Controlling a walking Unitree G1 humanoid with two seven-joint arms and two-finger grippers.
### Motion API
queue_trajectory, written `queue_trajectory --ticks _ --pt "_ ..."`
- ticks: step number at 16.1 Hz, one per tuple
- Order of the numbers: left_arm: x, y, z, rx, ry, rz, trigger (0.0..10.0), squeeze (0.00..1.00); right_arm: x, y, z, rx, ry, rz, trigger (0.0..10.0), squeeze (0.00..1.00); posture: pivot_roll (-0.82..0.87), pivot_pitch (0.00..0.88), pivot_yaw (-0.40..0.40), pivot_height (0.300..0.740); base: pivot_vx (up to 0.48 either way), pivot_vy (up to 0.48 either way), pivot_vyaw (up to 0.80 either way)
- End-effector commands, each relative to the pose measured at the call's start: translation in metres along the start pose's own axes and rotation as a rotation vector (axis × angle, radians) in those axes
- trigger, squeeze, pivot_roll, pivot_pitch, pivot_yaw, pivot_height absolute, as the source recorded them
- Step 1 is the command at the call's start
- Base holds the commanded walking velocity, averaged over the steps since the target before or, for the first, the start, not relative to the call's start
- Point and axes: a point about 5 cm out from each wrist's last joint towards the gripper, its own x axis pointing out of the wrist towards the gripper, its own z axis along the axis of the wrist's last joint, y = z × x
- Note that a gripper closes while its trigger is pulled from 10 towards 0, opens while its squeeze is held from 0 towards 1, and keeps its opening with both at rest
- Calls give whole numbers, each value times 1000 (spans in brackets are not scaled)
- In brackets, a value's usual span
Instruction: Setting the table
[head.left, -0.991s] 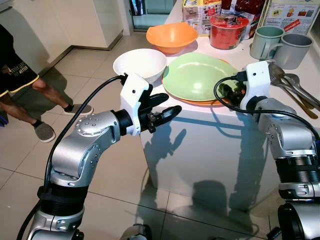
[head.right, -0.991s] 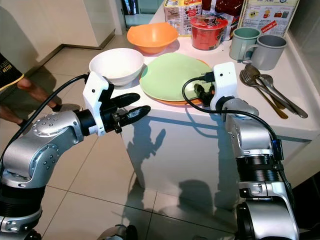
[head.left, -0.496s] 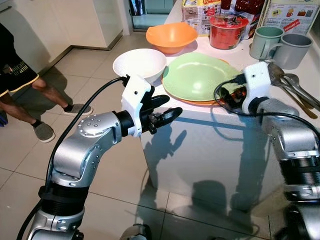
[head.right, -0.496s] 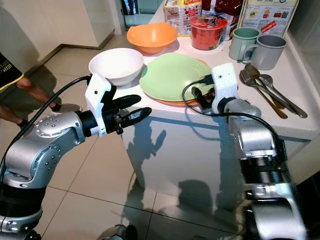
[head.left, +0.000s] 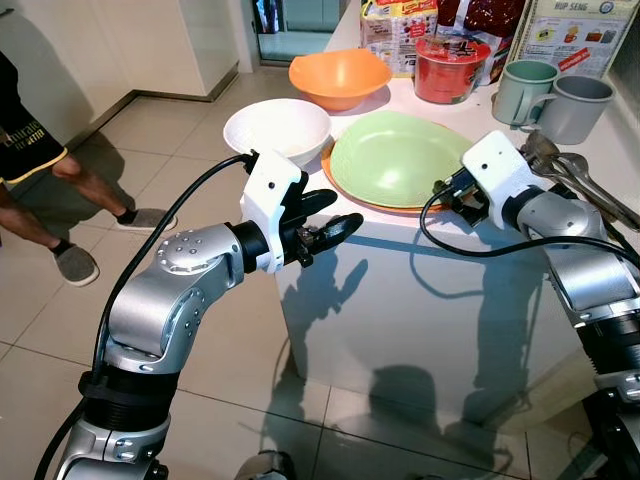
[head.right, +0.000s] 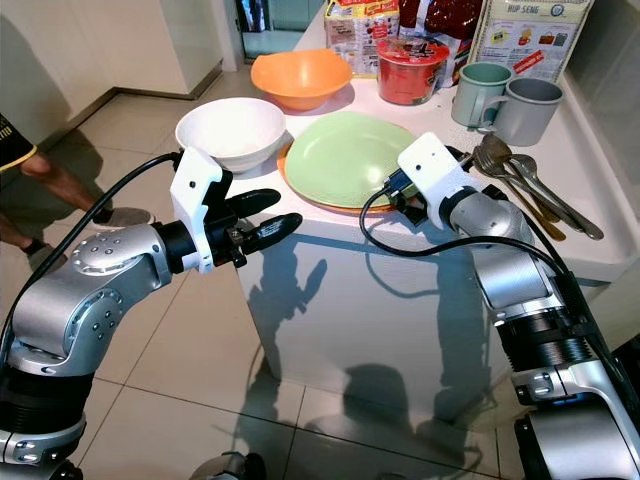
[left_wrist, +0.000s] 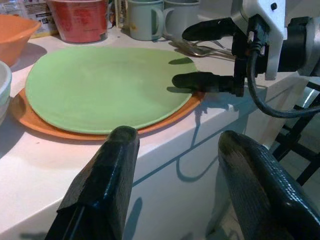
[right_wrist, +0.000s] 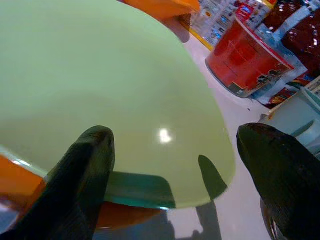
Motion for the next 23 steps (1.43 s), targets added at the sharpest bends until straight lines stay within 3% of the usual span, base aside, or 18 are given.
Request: queue_trajectory --ticks 1,9,11,16,17,20,23 --pt "-1 1 3 8 -4 7 10000 0 -4 6 -9 -19 49 60 10000 0 27 80 68 740 0 0 0" --pt "-3 2 2 6 -9 9 10000 0 -25 -3 -2 -28 26 82 10000 0 19 48 65 740 0 0 0" --pt "-1 3 3 9 -11 6 10000 0 -32 -29 7 -116 19 42 10000 0 5 38 65 740 0 0 0" --pt "3 2 5 12 -22 2 10000 0 -32 -73 16 -86 -29 -116 10000 0 1 32 56 740 0 0 0" --pt "3 2 5 12 -23 4 10000 0 -38 -79 8 -198 23 -76 10000 0 0 34 56 740 0 0 0" --pt "3 1 4 1 -30 5 10000 0 -42 -84 -4 -299 84 -3 10000 0 -3 38 51 740 0 0 0" --pt "5 1 5 -3 -35 5 10000 0 -26 -62 -16 -289 85 61 10000 0 -6 44 51 740 0 0 0"
